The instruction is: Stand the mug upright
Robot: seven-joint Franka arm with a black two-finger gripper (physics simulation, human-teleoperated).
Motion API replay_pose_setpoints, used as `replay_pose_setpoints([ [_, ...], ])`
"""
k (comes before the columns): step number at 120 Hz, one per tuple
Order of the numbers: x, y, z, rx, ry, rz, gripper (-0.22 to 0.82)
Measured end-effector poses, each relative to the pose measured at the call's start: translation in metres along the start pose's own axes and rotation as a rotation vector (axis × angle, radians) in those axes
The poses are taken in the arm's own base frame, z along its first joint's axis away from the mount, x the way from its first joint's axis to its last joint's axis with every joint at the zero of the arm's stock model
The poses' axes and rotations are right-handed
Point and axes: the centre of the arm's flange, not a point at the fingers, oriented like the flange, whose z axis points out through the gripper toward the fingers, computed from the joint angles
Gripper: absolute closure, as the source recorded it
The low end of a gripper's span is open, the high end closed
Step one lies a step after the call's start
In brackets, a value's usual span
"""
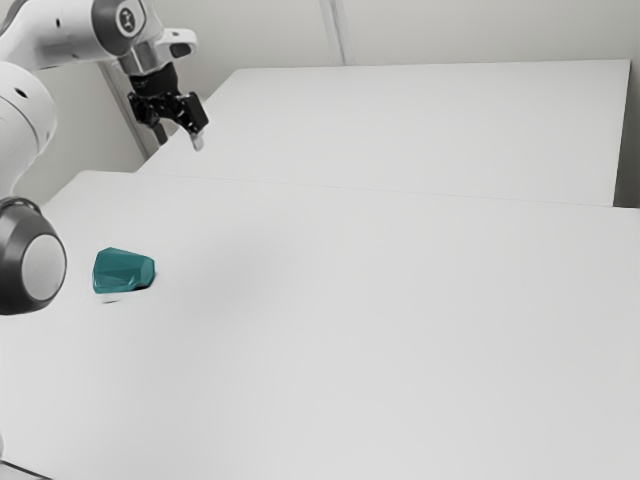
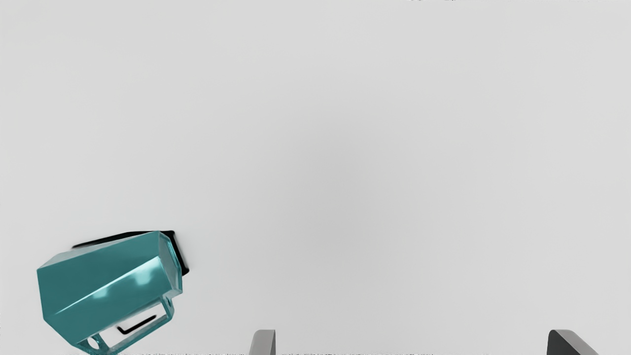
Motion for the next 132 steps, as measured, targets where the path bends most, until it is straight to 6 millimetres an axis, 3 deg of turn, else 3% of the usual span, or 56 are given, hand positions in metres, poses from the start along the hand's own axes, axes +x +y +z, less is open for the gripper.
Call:
replay_pose_setpoints([
  [20,-0.012,-0.002,-0.009,-0.013,-0.007,-0.017,0.0],
  [36,-0.024,-0.004,0.013,-0.02,-0.074,-0.027,0.0],
  [44,-0.036,-0.029,0.026,0.016,-0.106,-0.063,0.0],
  [65,-0.076,-0.141,0.056,0.018,-0.129,-0.213,0.0],
  [78,-0.09,-0.183,0.074,-0.012,-0.114,-0.25,0.0],
  [99,-0.102,-0.228,0.107,-0.07,-0.084,-0.267,0.0],
  [132,-0.11,-0.264,0.146,-0.135,-0.036,-0.238,0.0],
])
